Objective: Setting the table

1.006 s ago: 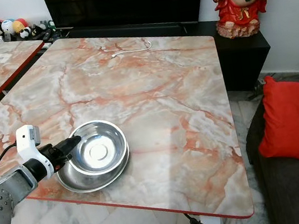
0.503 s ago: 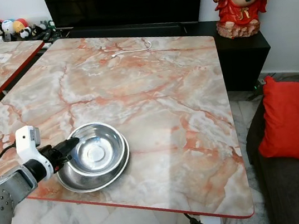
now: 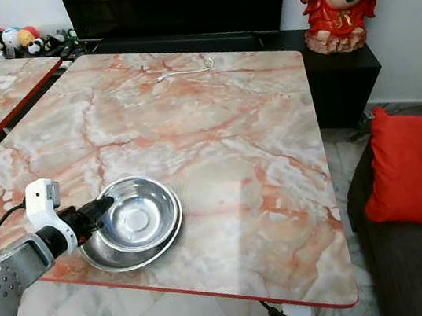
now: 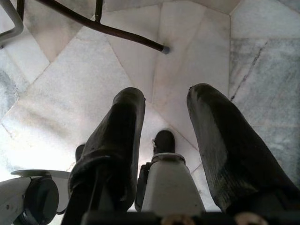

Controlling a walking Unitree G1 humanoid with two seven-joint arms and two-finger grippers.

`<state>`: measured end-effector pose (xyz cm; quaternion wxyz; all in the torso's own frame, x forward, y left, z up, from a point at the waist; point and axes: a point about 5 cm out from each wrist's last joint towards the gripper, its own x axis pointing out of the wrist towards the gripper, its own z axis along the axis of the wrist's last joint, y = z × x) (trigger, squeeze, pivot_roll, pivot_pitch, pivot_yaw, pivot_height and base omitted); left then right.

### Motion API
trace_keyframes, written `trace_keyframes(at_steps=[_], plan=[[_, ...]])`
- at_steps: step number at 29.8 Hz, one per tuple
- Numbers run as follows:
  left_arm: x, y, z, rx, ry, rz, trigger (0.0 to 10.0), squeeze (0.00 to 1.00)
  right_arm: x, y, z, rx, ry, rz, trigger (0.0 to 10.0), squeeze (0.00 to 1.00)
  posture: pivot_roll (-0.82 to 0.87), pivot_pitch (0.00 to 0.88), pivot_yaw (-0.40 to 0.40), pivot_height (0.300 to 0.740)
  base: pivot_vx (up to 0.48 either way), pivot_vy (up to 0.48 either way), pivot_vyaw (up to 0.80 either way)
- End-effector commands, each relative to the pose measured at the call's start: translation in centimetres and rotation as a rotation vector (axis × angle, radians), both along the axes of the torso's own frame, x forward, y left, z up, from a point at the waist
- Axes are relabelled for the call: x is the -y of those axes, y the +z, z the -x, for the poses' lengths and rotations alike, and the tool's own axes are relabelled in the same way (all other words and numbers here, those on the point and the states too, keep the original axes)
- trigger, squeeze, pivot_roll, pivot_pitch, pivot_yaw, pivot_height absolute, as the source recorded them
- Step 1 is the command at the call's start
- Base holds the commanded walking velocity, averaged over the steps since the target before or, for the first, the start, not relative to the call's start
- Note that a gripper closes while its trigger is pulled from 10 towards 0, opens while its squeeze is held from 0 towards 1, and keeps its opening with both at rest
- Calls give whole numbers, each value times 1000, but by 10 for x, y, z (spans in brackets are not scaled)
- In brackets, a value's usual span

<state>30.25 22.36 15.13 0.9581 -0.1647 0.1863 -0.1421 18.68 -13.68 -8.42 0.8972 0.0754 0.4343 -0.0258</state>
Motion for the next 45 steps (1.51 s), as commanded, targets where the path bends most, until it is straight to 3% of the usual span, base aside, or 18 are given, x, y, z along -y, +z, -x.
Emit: trace_keyframes(at_steps=[1,7,9,10,11,12,19,21,23,24,25,27,45], plan=[[-2,-1,1,-20,2,-19,10000,0,0,-1,2,-11,8,5,10000,0,139,17,-36,740,0,0,0],[-4,-3,1,-32,11,-34,10000,0,0,-1,2,-13,10,4,10000,0,139,17,-36,740,0,0,0],[-3,-3,1,-27,-2,-33,10000,882,0,-1,1,-12,9,3,10000,0,140,20,-37,740,0,0,0],[-3,-3,1,-28,0,-36,10000,953,0,-1,1,-12,9,3,10000,0,140,20,-37,740,0,0,0],[-3,-3,1,-29,3,-38,10000,953,0,-1,1,-12,9,3,10000,0,140,20,-37,740,0,0,0],[-3,-3,1,-31,10,-40,10000,890,0,-1,1,-12,9,4,10000,0,140,20,-37,740,0,0,0],[-5,-2,0,-32,22,-51,10000,863,0,-1,1,-12,9,3,10000,0,141,19,-39,740,0,0,0],[-6,-1,-1,-29,26,-53,10000,804,0,-1,1,-13,9,3,10000,0,143,20,-39,740,0,0,0],[-7,0,-1,-31,39,-60,10000,404,0,-1,1,-13,11,1,10000,0,143,20,-39,740,0,0,0],[-8,0,-1,-32,39,-61,10000,404,0,-1,1,-13,11,1,10000,0,143,20,-39,740,0,0,0],[-8,0,-1,-36,42,-69,10000,235,0,-1,1,-13,10,0,10000,0,143,20,-39,740,0,0,0],[-10,0,-2,-41,46,-82,10000,12,-1,-1,1,-14,12,0,10000,0,142,20,-40,740,0,0,0],[-6,6,-2,-19,2,-149,10000,0,-1,-1,1,-18,10,-5,10000,0,143,21,-40,740,0,0,0]])
